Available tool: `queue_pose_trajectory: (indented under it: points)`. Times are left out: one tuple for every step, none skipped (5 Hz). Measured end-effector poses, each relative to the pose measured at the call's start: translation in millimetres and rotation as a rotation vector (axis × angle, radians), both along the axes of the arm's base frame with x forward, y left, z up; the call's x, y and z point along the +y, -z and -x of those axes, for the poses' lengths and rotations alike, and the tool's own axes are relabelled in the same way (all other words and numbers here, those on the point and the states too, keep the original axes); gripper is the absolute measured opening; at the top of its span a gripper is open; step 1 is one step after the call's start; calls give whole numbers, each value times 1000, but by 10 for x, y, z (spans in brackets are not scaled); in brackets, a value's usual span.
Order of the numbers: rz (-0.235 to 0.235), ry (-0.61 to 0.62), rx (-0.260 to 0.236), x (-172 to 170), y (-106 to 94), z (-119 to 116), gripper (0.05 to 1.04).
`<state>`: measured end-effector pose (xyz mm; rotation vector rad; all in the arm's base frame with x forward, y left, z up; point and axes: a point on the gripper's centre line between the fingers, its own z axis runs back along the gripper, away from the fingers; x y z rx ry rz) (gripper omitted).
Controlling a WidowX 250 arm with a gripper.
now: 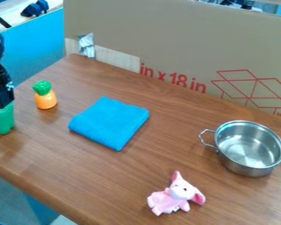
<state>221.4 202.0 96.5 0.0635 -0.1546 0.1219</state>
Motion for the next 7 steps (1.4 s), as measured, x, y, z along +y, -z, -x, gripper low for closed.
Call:
queue_pose_trajectory:
  points:
    - [-3,-13,11,34,36,-27,1001]
    - [1,-31,12,91,53,-66,1001]
    - [9,-45,13,128,77,-74,911]
    - [10,-52,15,140,82,-63,658]
    - [11,-57,18,152,90,-45,354]
    - [14,-61,16,202,90,-11,171]
    - [20,-69,15,249,100,35,116]
